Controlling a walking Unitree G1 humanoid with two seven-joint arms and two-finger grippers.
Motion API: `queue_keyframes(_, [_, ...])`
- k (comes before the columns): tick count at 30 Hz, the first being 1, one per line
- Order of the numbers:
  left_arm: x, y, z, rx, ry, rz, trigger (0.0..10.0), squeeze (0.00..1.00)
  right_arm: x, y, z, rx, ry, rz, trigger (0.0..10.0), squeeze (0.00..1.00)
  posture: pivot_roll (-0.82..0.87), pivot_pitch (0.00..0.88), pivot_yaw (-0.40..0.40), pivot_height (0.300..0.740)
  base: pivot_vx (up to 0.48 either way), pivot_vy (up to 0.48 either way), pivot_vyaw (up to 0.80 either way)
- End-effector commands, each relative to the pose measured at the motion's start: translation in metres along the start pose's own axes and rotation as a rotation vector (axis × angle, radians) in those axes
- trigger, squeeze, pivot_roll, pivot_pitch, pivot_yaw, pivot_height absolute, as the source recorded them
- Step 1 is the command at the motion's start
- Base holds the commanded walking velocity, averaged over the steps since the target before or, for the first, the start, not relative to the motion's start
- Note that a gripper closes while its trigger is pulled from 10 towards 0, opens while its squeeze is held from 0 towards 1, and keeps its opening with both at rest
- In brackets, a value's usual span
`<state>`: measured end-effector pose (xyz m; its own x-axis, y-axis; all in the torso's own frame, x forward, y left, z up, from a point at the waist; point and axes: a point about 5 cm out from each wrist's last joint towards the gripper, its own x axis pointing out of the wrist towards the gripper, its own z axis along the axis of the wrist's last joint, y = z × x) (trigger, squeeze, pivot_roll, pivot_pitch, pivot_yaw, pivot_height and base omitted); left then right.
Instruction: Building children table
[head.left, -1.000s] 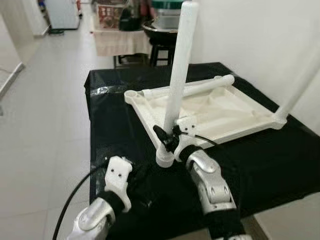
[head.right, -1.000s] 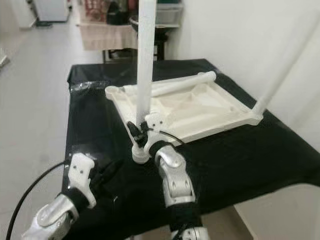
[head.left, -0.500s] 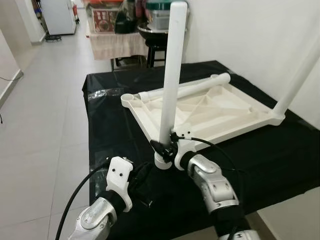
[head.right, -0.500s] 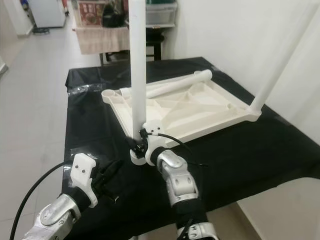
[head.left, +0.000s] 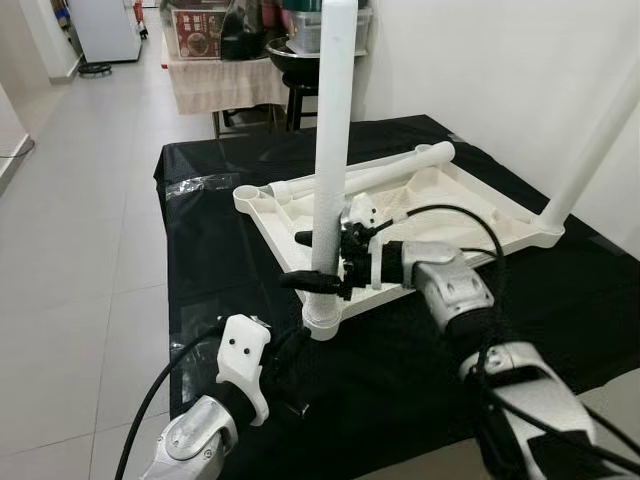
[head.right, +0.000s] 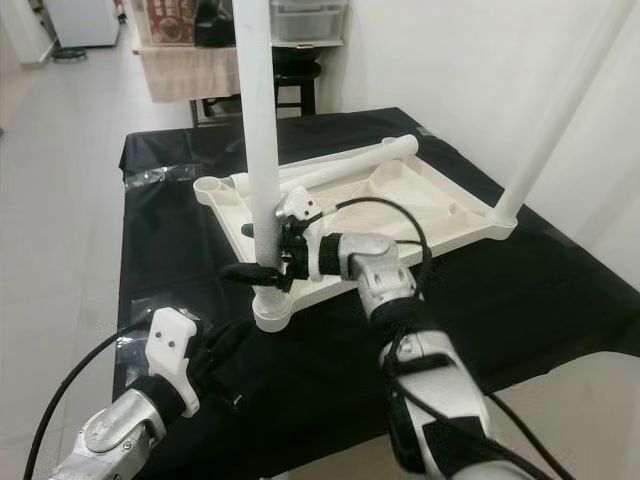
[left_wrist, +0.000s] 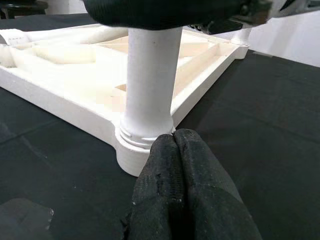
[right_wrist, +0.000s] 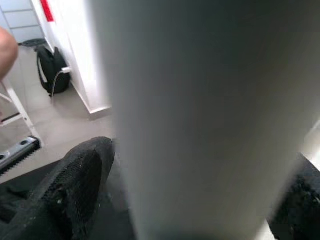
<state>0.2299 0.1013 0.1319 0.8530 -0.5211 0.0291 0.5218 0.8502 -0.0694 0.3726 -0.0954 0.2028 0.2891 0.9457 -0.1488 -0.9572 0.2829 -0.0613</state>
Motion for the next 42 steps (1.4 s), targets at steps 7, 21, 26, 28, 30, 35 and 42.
queue_keyframes(7, [-0.001,-0.001,-0.002,-0.005,0.009,0.009,10.0,0.00,0.001,-0.005,-0.005,0.028,0.030,-0.041,0.0,0.00,0.05,0.041,-0.075,0.740,0.000,0.000,0.00])
queue_keyframes(21, [-0.002,-0.001,0.001,-0.011,0.006,0.008,10.0,0.00,-0.032,-0.016,-0.027,0.007,-0.009,-0.273,0.0,0.00,0.03,0.068,-0.063,0.740,0.000,0.000,0.00])
queue_keyframes(26, [-0.002,0.001,0.001,-0.010,0.009,0.005,10.0,0.00,-0.010,0.013,-0.065,0.193,0.013,-0.547,0.0,0.00,0.01,0.077,-0.035,0.740,0.000,0.000,0.00])
queue_keyframes(28, [-0.002,0.002,0.001,-0.008,0.012,-0.001,10.0,0.00,0.001,0.031,-0.072,0.121,0.069,-0.688,0.0,0.00,0.01,0.074,-0.037,0.740,0.000,0.000,0.00])
queue_keyframes(30, [-0.002,0.003,0.000,-0.009,0.014,-0.002,10.0,0.00,0.008,0.038,-0.070,0.125,0.042,-0.784,0.0,0.00,0.00,0.065,-0.031,0.740,0.000,0.000,0.00])
queue_keyframes(35, [0.000,0.005,0.000,-0.008,0.017,-0.001,10.0,0.00,0.017,0.035,-0.075,0.156,0.051,-0.799,0.0,0.00,0.01,0.060,-0.037,0.740,0.000,0.000,0.00])
queue_keyframes(42, [0.001,0.006,0.000,-0.007,0.012,0.010,10.0,0.00,0.017,0.040,-0.072,0.160,0.067,-0.783,0.0,0.00,0.01,0.057,-0.042,0.740,0.000,0.000,0.00])
